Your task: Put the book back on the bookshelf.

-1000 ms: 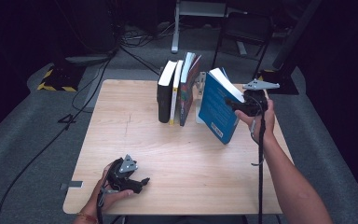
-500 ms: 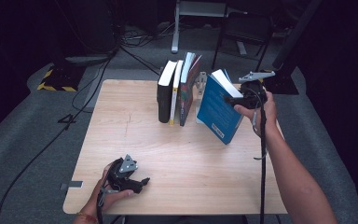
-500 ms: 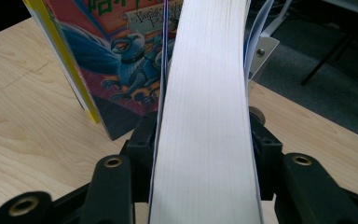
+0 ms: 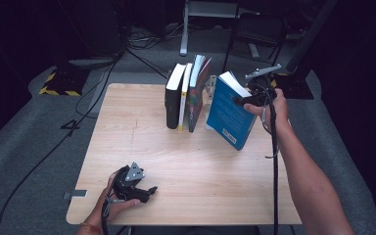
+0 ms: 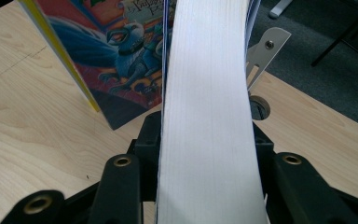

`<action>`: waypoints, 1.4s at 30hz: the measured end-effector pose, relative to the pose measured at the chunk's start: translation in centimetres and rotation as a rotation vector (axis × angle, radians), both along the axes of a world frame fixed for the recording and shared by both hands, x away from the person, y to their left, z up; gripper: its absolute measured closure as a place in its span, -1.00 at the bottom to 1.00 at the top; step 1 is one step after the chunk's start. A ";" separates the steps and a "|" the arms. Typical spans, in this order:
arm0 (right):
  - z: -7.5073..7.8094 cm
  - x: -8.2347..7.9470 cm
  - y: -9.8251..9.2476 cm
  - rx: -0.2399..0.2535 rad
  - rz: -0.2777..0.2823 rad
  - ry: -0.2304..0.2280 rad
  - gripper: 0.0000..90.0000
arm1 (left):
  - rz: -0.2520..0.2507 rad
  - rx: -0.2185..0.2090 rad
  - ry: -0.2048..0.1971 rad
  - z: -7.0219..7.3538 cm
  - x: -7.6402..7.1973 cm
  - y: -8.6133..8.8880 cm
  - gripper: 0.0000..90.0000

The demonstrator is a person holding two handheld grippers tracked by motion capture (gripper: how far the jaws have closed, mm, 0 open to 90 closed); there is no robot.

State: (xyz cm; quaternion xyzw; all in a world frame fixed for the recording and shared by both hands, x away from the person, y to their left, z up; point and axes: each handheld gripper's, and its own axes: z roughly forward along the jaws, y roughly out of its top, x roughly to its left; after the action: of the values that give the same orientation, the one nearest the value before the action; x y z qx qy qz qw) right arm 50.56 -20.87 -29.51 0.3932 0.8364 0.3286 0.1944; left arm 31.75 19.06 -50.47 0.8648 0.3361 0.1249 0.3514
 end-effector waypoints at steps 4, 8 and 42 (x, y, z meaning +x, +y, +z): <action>0.4 0.6 0.7 0.003 -0.032 -0.020 0.34 | 0.000 0.001 0.000 0.0 0.0 0.0 -0.64; 0.9 1.3 1.4 0.008 -0.054 -0.032 0.34 | -0.002 0.000 -0.001 0.0 0.0 0.0 -0.64; 3.7 3.6 3.8 0.042 -0.254 -0.128 0.33 | -0.037 0.004 -0.005 0.0 -0.3 0.0 -0.62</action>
State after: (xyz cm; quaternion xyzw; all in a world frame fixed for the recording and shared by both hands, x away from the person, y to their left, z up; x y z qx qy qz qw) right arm 54.11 -17.10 -25.78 0.4781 0.7587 0.3433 0.2793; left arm 31.46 19.08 -50.45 0.8713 0.3189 0.1213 0.3527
